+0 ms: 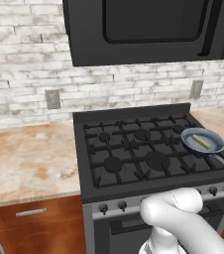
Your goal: Pick up the butter stick and place it in the pan. Then turn on the burner for the pan.
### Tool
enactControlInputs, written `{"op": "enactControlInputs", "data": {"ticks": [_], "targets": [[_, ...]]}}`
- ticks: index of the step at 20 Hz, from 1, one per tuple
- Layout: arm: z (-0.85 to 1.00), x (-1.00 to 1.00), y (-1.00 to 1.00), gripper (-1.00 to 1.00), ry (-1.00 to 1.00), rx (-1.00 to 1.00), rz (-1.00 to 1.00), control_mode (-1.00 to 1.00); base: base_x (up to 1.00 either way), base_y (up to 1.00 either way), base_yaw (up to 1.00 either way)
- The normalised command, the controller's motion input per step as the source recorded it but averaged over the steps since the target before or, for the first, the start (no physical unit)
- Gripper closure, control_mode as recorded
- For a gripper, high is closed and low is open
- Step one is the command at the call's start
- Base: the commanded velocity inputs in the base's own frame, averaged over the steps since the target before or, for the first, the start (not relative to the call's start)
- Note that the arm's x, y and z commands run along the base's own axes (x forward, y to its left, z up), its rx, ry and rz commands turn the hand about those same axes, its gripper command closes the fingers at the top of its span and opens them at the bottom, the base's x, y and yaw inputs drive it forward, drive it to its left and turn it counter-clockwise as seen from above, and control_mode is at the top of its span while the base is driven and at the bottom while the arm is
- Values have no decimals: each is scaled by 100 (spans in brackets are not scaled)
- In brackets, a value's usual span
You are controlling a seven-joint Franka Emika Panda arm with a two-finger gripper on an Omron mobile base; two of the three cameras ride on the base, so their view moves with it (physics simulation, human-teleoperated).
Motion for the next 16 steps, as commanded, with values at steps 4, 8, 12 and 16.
{"op": "enactControlInputs", "data": {"ticks": [4, 8, 12, 16], "targets": [[-29, 0, 30, -100, -7, 11, -3, -100, 0, 0, 0], [-21, 0, 30, -100, -7, 12, -4, -100, 0, 0, 0], [-8, 1, 9, -100, -8, 14, -9, -100, 0, 0, 0], [-9, 6, -1, -100, -8, 13, -9, -100, 0, 0, 0]]}}
